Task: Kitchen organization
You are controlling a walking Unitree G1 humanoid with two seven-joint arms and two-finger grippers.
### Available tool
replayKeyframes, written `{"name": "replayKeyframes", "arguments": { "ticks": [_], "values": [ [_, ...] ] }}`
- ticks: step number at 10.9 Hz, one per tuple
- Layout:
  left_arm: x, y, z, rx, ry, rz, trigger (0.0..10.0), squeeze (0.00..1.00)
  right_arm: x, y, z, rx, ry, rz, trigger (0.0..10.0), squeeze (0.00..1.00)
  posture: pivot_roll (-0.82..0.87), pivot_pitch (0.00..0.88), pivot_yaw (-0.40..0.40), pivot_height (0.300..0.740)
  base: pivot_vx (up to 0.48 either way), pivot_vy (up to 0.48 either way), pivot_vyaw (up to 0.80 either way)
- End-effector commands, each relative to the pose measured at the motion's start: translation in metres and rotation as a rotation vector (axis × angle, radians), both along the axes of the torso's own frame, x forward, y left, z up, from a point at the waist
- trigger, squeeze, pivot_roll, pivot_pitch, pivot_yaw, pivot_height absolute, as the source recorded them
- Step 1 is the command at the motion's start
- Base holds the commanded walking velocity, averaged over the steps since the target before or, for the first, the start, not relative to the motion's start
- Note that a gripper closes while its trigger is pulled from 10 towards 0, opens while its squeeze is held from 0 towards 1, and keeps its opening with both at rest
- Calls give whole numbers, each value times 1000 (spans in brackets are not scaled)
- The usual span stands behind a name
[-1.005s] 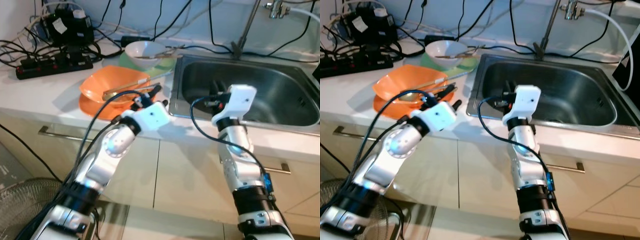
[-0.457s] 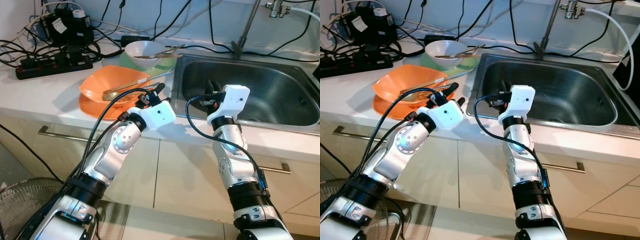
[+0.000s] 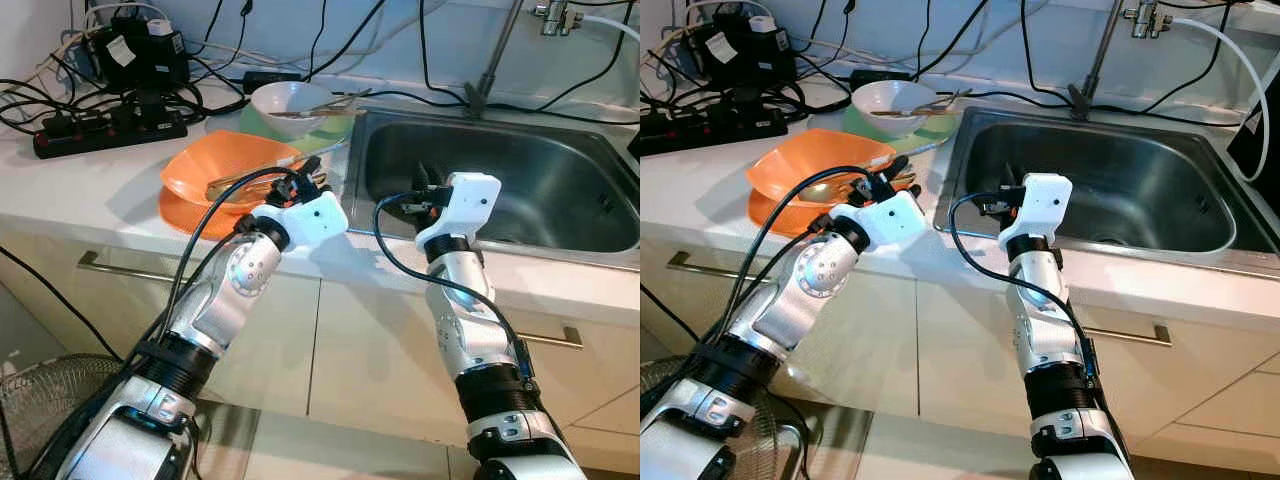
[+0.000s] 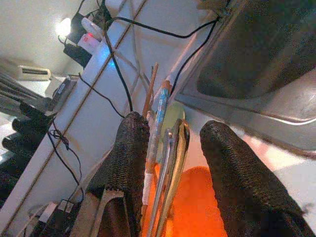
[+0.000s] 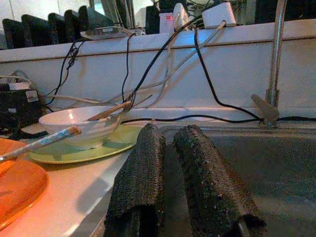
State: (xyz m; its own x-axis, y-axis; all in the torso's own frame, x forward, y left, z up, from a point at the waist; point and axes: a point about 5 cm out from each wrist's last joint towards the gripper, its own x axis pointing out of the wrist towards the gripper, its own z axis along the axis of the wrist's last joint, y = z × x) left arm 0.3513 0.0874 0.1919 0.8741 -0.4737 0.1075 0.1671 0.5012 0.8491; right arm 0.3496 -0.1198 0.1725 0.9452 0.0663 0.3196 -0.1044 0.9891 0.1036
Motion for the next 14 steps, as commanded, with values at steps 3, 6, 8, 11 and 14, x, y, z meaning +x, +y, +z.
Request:
{"name": "replayKeyframes", "arguments": {
  "ticks": [3, 6, 8, 11, 14],
  "values": [
    [-6, -10, 17, -214, -34, -50, 10000, 0, 2, -1, 6, 15, -22, -5, 10000, 0, 189, 0, -26, 740, 0, 0, 0],
    [-6, -11, 20, -204, -56, -51, 10000, 0, 2, 0, 5, -15, -17, -3, 10000, 0, 187, 0, -26, 740, 0, 0, 267],
    [-7, -11, 21, -207, -60, -55, 10000, 0, 2, 0, 5, -7, -18, -3, 10000, 0, 190, 0, -28, 740, 0, 0, 800],
    [-11, -14, 24, -220, -76, -92, 10000, 0, 1, 0, 5, 1, -24, -6, 10000, 0, 189, 0, -26, 740, 0, 0, 748],
    [-12, -14, 24, -225, -81, -96, 10000, 0, 2, -1, 5, 6, -23, -11, 10000, 0, 191, 0, -27, 740, 0, 0, 0]
  ]
}}
